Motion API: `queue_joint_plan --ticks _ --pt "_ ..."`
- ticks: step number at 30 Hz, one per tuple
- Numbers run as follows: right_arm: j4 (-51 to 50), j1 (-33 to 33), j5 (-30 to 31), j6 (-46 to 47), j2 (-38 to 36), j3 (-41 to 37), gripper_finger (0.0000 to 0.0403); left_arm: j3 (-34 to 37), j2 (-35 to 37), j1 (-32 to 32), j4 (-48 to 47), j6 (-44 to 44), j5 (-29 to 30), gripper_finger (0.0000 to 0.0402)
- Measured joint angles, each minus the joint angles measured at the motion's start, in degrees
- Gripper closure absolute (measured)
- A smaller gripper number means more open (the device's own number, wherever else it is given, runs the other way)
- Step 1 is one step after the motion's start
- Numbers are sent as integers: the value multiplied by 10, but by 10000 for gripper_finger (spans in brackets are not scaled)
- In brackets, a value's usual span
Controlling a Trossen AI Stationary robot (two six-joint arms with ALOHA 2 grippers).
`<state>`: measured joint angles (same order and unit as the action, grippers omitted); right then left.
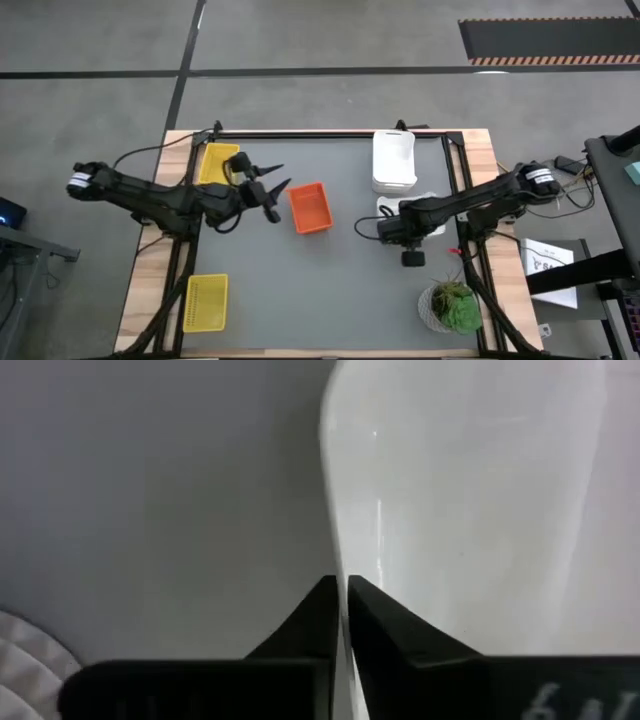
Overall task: Stack baskets by color
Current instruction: Stack the bottom white bin on top of the top white bin
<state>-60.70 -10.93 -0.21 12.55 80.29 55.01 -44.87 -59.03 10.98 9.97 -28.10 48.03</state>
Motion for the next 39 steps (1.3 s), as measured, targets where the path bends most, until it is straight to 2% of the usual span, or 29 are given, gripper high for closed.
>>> queue_joint_plan --ticks 4,10,16,21,24,26,31,39 --pt "-5 -2 -11 56 22 41 393 32 35 0 50 -20 3 235" --pt "-20 -2 -24 189 51 159 394 53 66 0 45 -25 2 235" --pt "-81 -1 27 348 103 312 394 72 81 0 45 -29 0 235" --pt "-207 23 76 434 175 470 394 80 98 0 45 -38 1 235" --pt "-298 55 89 439 221 572 394 80 105 0 45 -38 2 235" --pt "-288 83 92 428 236 615 394 80 108 0 46 -38 2 235" --pt "-290 185 44 412 264 713 394 80 113 0 45 -38 2 235" --pt "-295 351 13 392 263 768 394 81 108 0 44 -38 2 235"
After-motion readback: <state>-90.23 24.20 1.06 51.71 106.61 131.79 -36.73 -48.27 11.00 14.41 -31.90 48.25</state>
